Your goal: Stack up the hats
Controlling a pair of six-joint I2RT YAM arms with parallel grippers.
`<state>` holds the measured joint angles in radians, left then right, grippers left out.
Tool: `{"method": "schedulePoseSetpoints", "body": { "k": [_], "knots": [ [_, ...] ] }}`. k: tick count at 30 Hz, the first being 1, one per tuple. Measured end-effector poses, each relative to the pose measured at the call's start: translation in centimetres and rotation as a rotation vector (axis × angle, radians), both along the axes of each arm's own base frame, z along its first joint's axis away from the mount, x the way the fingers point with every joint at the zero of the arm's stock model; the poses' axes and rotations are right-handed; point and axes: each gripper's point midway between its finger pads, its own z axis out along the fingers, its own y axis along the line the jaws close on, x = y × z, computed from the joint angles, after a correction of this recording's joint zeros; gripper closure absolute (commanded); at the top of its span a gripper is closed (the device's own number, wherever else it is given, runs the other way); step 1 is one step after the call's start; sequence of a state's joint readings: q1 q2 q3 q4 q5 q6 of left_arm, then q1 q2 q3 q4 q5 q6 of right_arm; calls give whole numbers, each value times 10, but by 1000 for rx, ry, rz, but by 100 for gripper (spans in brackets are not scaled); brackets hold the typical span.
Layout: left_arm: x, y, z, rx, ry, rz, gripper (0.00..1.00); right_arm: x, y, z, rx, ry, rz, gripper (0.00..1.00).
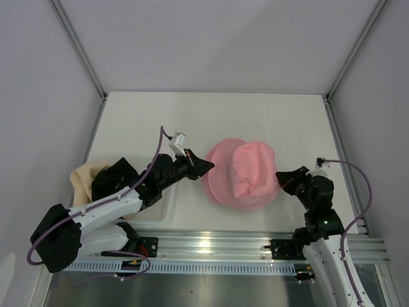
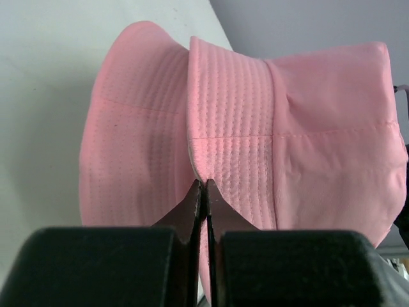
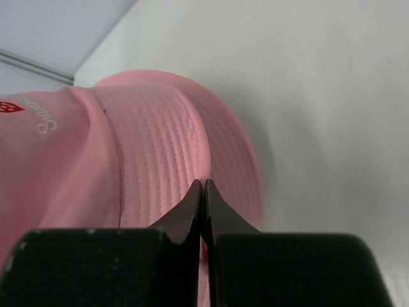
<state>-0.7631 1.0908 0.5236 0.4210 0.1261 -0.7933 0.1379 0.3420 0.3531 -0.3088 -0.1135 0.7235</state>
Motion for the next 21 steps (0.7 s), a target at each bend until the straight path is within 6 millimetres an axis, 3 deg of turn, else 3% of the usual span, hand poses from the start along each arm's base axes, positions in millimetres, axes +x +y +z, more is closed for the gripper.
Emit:
{"method": "schedulePoseSetpoints", "body": {
  "k": [4,8,16,21],
  "knots": [
    [12,2,-12,45,36,54,99,8,0,-30,-13,76,-7,100],
    [18,9,-24,79,75,108,99,21,2,-46,-19,124,-4,100],
    [27,27,-46,85,167,208,99,42,9,-42,-12,80,14,100],
    [32,28,-68,107,231,231,99,52,12,-48,-16,84,26,100]
  ]
}}
